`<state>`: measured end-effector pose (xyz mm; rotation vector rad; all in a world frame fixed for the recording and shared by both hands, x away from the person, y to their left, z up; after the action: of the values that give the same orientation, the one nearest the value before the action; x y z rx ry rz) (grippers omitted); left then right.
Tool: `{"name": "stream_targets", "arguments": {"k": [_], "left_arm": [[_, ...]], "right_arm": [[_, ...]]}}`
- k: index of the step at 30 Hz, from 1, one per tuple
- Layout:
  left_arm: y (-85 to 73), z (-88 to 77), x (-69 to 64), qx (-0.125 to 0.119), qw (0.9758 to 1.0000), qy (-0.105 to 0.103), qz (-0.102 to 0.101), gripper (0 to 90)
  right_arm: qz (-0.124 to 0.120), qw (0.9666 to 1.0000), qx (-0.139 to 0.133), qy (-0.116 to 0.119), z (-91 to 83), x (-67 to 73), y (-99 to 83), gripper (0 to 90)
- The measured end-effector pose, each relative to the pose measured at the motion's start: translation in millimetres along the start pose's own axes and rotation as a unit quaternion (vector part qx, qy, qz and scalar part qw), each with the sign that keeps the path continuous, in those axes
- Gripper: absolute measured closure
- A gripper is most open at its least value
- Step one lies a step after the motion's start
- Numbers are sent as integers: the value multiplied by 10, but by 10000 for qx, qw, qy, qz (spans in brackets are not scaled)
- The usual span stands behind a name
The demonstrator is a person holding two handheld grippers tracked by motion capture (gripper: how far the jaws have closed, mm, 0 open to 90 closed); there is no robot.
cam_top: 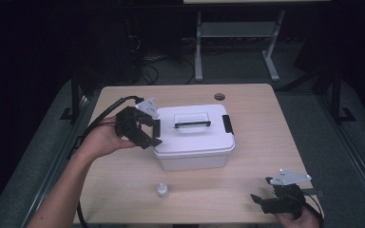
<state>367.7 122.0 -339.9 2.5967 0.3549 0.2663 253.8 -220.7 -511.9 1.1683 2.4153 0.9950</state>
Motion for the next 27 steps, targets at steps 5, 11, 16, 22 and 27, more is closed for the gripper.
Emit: {"name": "stream_targets", "arguments": {"k": [5, 11, 16, 22, 27], "left_arm": [[108, 74, 34, 51, 10000, -73, 35, 305], [246, 162, 98, 157, 9996, -56, 208, 306], [349, 265, 105, 216, 9993, -185, 224, 332], [462, 378, 134, 296, 9986, -199, 378, 394], [556, 472, 136, 357, 9974, -283, 553, 489]], "right_arm": [[-15, 10000, 11, 27, 0, 5, -1, 173], [11, 10000, 12, 74, 6, 11, -3, 173], [19, 10000, -38, 32, -15, 1, 8, 174], [49, 10000, -41, 55, -21, -9, 1, 174], [34, 9999, -60, 81, -16, 4, 8, 174]]}}
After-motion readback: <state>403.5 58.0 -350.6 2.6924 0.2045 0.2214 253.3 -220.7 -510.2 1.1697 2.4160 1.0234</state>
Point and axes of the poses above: each handheld gripper's, and its own axes: z roughly forward along the jaws, y roughly out of its top, x roughly to its left, the point moved 8 cm from there along z, roughly forward along the jaws
